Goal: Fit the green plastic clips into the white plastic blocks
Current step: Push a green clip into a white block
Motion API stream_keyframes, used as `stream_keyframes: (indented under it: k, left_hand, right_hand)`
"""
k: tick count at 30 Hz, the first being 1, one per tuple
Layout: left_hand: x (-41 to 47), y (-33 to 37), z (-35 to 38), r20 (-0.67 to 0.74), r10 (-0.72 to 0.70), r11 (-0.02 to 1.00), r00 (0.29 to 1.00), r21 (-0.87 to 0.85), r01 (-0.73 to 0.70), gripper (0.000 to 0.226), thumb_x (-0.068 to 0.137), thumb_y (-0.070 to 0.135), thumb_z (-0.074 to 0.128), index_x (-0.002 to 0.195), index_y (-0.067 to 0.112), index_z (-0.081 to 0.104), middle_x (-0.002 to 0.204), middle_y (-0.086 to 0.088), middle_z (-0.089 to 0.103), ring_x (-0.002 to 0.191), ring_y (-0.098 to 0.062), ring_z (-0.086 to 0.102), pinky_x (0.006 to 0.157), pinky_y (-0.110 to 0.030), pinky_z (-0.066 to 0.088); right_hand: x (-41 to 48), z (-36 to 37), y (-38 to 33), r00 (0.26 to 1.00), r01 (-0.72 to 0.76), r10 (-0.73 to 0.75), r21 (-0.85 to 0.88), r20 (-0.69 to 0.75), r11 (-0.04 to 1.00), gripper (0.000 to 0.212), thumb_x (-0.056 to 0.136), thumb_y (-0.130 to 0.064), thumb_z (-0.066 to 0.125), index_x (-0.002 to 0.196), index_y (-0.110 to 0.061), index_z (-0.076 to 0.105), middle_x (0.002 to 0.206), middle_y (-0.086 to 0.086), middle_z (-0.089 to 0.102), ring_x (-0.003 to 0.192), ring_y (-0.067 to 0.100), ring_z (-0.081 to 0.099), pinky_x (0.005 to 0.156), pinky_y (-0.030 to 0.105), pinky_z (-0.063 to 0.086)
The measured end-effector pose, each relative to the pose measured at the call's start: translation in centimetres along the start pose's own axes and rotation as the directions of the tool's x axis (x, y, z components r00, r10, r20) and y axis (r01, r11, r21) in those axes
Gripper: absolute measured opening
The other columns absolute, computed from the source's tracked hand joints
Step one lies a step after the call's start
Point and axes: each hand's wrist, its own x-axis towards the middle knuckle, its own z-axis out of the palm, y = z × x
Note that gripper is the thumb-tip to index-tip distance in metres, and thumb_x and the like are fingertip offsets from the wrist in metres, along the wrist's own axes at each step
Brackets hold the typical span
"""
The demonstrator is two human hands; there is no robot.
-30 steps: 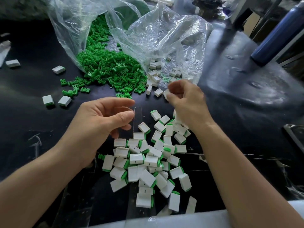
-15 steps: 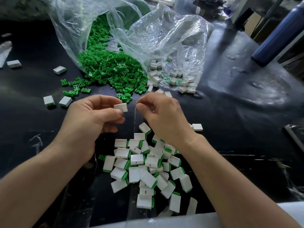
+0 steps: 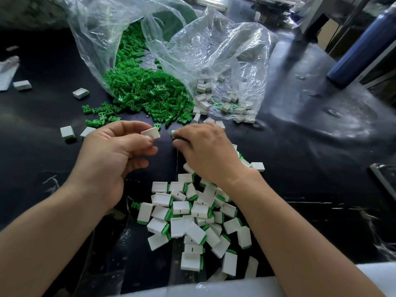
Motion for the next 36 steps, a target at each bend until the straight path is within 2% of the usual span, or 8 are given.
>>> stream_keyframes:
  k: [4, 11, 13, 18, 23, 26, 31, 36]
  left_hand:
    - [0.1, -0.1, 0.0, 0.011, 0.000, 1.000, 1.000, 0.004, 0.000, 0.022, 0.079, -0.005, 0.057, 0.074, 0.016, 0.061, 0.057, 0.008, 0.067, 0.046, -0.004, 0.061, 0.042, -0.012, 0.043]
    - [0.1, -0.1, -0.1, 0.026, -0.003, 1.000, 1.000, 0.008, 0.003, 0.022, 0.079, -0.005, 0.057, 0.075, 0.016, 0.061, 0.058, 0.008, 0.067, 0.047, -0.005, 0.062, 0.042, -0.012, 0.044]
    - [0.1, -0.1, 0.0, 0.035, -0.008, 1.000, 0.999, 0.013, 0.008, 0.021, 0.079, -0.004, 0.057, 0.075, 0.016, 0.062, 0.058, 0.007, 0.068, 0.049, -0.006, 0.064, 0.043, -0.013, 0.045]
    - [-0.1, -0.2, 0.1, 0.079, -0.031, 0.999, 0.996, -0.007, 0.031, 0.018, 0.080, -0.007, 0.055, 0.077, 0.010, 0.060, 0.062, 0.002, 0.070, 0.055, -0.010, 0.068, 0.047, -0.016, 0.052]
    - [-0.1, -0.3, 0.2, 0.107, -0.040, 0.999, 0.994, -0.028, 0.043, 0.015, 0.074, -0.007, 0.058, 0.076, 0.007, 0.060, 0.064, -0.001, 0.070, 0.060, -0.013, 0.070, 0.050, -0.018, 0.054]
    - [-0.2, -0.3, 0.3, 0.121, -0.036, 0.999, 0.992, -0.025, 0.040, 0.018, 0.058, 0.005, 0.064, 0.076, 0.007, 0.061, 0.065, -0.002, 0.071, 0.061, -0.013, 0.070, 0.051, -0.018, 0.053]
    - [-0.3, -0.3, 0.5, 0.142, -0.042, 0.999, 0.989, -0.021, 0.045, 0.023, 0.056, 0.008, 0.063, 0.079, 0.005, 0.061, 0.065, -0.003, 0.071, 0.059, -0.012, 0.069, 0.051, -0.017, 0.053]
    - [-0.5, -0.3, 0.6, 0.174, -0.041, 0.999, 0.984, -0.009, 0.043, 0.022, 0.055, 0.007, 0.064, 0.077, 0.004, 0.062, 0.064, -0.004, 0.070, 0.058, -0.012, 0.068, 0.051, -0.017, 0.053]
  right_hand:
    - [-0.4, -0.4, 0.5, 0.992, -0.111, 0.119, 0.150, -0.046, 0.983, 0.027, 0.088, -0.016, 0.057, 0.115, -0.014, 0.062, 0.116, 0.005, 0.062, 0.107, 0.024, 0.054, 0.098, 0.035, 0.034]
    - [-0.1, 0.1, 1.0, 0.990, -0.131, 0.129, 0.031, 0.050, 0.991, 0.047, 0.091, -0.021, 0.052, 0.137, -0.020, 0.042, 0.140, 0.001, 0.041, 0.126, 0.023, 0.034, 0.101, 0.031, 0.024]
    - [-0.1, 0.3, 1.0, 0.991, -0.106, 0.108, -0.043, 0.072, 0.993, 0.038, 0.092, -0.023, 0.051, 0.130, -0.018, 0.049, 0.134, 0.001, 0.046, 0.121, 0.023, 0.038, 0.098, 0.034, 0.029]
    - [-0.2, 0.2, 1.1, 0.995, -0.102, 0.101, -0.039, -0.010, 0.994, 0.021, 0.091, -0.011, 0.049, 0.107, -0.011, 0.063, 0.109, 0.006, 0.058, 0.103, 0.025, 0.050, 0.087, 0.033, 0.037]
    - [-0.5, -0.9, 1.2, 0.971, -0.153, 0.185, 0.202, -0.150, 0.967, 0.018, 0.094, -0.020, 0.050, 0.095, -0.008, 0.064, 0.085, 0.003, 0.063, 0.083, 0.023, 0.056, 0.071, 0.030, 0.037]
    - [-0.9, -2.2, 0.6, 0.950, -0.118, 0.227, 0.426, -0.214, 0.897, 0.020, 0.091, -0.023, 0.056, 0.086, -0.006, 0.065, 0.068, 0.001, 0.058, 0.066, 0.019, 0.054, 0.064, 0.031, 0.040]
    - [-2.0, -2.4, -0.2, 0.979, -0.133, 0.199, 0.648, -0.029, 0.750, 0.012, 0.089, -0.007, 0.056, 0.097, -0.010, 0.064, 0.071, -0.008, 0.058, 0.069, 0.009, 0.055, 0.072, 0.031, 0.050]
    - [-2.3, -2.3, -0.6, 0.986, -0.109, 0.166, 0.653, -0.025, 0.749, 0.012, 0.087, -0.006, 0.058, 0.092, -0.012, 0.067, 0.070, -0.007, 0.059, 0.067, 0.010, 0.057, 0.069, 0.030, 0.052]
